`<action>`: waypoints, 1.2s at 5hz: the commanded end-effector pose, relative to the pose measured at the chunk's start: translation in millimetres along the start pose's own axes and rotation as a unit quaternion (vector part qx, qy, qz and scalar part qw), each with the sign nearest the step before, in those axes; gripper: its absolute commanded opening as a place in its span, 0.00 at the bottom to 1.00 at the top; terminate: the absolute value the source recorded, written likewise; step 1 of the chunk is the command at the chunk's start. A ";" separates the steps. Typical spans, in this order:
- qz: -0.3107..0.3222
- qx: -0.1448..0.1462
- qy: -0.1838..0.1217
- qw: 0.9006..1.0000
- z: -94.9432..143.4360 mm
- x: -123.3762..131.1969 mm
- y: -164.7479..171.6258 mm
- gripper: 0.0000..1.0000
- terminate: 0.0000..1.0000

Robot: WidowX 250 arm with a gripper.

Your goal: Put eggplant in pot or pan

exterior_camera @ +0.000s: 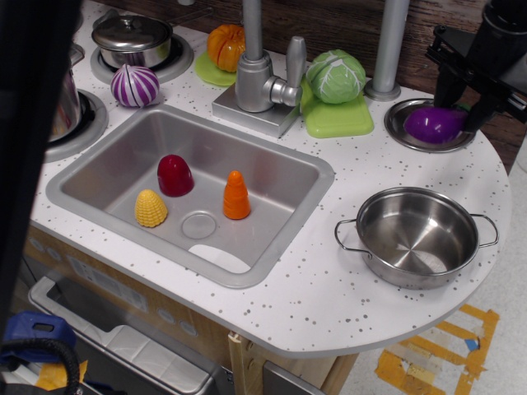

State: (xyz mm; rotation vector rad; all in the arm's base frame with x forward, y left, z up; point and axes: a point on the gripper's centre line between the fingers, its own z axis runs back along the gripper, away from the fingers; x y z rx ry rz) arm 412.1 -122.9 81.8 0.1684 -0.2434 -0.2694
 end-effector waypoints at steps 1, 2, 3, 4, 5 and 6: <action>0.038 -0.005 -0.041 0.998 38.5 -12.4 -14.0 0.00 0.00; 0.055 -0.015 -0.052 0.997 28.0 -29.9 -22.6 0.00 0.00; 0.059 -0.015 -0.060 0.996 18.4 -43.1 -27.5 0.00 0.00; 0.067 -0.011 -0.069 0.995 8.6 -53.7 -32.4 0.00 0.00; 0.055 -0.022 -0.078 0.995 3.0 -54.4 -32.6 1.00 0.00; 0.055 -0.022 -0.078 0.995 3.0 -54.4 -32.6 1.00 1.00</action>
